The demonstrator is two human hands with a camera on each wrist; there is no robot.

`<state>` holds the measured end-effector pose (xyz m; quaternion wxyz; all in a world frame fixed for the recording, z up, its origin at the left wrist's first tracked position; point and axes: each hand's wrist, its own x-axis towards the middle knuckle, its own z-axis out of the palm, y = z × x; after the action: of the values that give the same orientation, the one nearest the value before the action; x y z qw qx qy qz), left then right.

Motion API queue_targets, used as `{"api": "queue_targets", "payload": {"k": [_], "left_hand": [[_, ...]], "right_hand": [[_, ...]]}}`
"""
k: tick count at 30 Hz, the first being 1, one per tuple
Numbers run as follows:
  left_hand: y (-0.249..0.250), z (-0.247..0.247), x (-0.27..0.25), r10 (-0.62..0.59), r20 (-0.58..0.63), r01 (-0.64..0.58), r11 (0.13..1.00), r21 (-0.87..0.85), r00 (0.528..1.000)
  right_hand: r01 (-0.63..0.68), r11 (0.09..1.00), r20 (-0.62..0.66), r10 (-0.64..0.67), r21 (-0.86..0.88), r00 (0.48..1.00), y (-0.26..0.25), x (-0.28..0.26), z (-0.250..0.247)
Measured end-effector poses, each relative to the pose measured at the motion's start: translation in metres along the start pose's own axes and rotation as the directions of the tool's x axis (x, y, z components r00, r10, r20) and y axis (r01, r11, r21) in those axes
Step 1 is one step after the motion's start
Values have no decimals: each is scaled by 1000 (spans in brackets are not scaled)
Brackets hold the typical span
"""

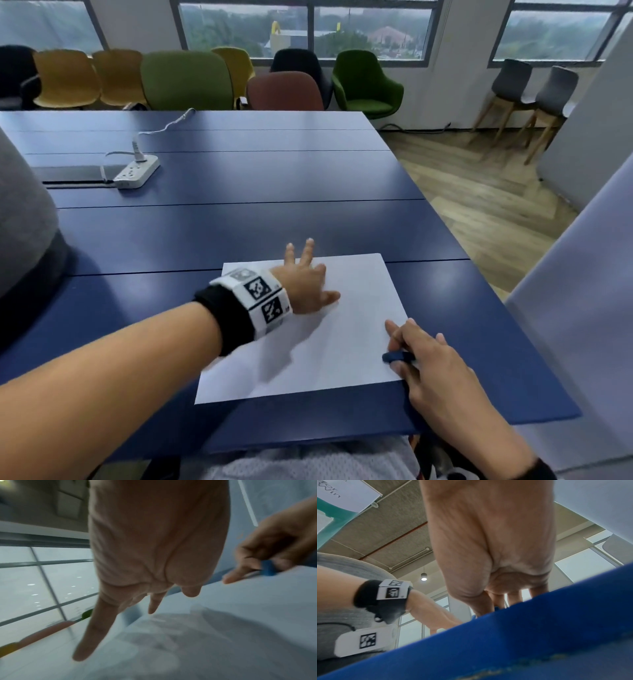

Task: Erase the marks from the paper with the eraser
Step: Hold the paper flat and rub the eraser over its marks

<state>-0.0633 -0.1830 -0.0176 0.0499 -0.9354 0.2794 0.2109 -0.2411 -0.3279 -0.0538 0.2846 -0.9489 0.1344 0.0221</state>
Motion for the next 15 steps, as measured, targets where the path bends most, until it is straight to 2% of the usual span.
{"api": "queue_targets", "payload": {"k": [5, 7, 9, 12, 15], "left_hand": [[-5, -5, 16, -24, 91, 21, 999, 42, 996], [-6, 2, 15, -24, 93, 20, 999, 44, 995], [-8, 4, 10, -10, 86, 7, 999, 37, 996], [-10, 5, 7, 6, 83, -9, 999, 32, 997], [-12, 4, 9, 6, 80, -9, 999, 37, 997]], "right_hand": [[50, 999, 24, -50, -7, 998, 4, 1, -4], [93, 995, 33, -95, 48, 995, 2, 2, -16], [149, 984, -39, -146, 98, 989, -1, 12, -33], [175, 978, -190, -152, 110, 970, -12, 43, -64], [166, 978, -175, -142, 127, 974, -26, 82, -79]]}}
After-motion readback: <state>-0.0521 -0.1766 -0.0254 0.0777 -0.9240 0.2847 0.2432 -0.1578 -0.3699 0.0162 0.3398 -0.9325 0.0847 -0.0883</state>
